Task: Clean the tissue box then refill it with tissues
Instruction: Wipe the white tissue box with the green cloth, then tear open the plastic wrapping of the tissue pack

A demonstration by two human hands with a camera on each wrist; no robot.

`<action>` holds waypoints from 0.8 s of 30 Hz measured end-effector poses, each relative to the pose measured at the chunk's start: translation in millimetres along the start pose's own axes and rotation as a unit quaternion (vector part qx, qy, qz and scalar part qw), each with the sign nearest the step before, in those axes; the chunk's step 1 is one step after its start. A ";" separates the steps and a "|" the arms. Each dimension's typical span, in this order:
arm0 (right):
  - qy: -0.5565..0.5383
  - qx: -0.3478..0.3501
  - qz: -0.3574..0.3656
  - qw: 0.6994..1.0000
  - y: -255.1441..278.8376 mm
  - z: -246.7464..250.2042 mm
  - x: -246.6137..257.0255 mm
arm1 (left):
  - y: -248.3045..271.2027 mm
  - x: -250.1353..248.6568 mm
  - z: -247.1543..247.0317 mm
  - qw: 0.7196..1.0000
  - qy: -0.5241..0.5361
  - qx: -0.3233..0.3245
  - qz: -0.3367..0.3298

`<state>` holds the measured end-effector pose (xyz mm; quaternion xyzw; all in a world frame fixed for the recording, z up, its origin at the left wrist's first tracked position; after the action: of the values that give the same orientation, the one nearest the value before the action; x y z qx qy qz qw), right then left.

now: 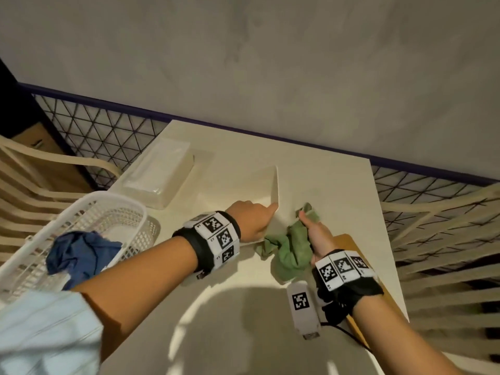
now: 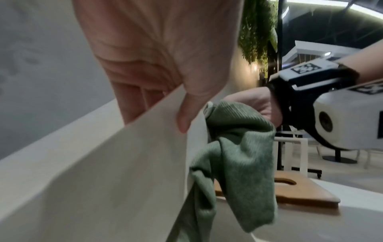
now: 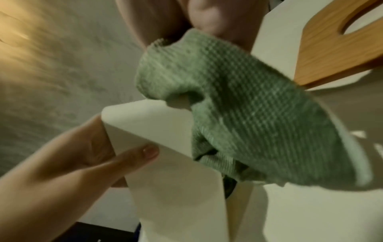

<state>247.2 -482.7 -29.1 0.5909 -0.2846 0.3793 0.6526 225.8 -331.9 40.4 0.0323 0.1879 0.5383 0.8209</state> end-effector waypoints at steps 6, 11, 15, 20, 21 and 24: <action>-0.100 -0.007 -0.016 0.995 26.5 22.3 0.8 | -13.2 2.9 -33.3 0.991 -0.113 0.059 0.027; -0.112 -0.015 0.039 0.993 48.6 32.0 16.4 | -21.3 6.3 -52.9 0.990 -0.114 0.079 0.012; -0.016 -0.050 0.068 0.996 45.4 32.6 29.8 | -30.6 9.9 -59.6 0.996 0.056 0.041 0.058; 0.065 -0.054 0.133 0.987 53.4 6.6 51.6 | -0.1 -11.1 -23.7 0.812 0.581 -0.026 0.053; 0.063 -0.018 0.137 0.988 59.0 -5.3 56.8 | 10.2 -13.1 -12.3 0.782 0.621 -0.042 0.044; 0.051 0.112 0.165 0.979 82.8 -47.2 76.8 | 45.5 5.2 21.2 0.803 0.573 -0.160 0.037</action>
<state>217.0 -422.8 73.2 0.5852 -0.3000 0.5411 0.5242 195.3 -305.1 70.3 -0.4071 0.5340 0.5107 0.5369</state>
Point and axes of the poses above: each hand's wrist, its own y-axis away from the middle knuckle, its own z-axis out of the back of the hand, x = y × z, the point moved 2 cm from there along -y, towards the middle knuckle, and after that the axes turned 15 degrees about y, right-handed, at the moved point
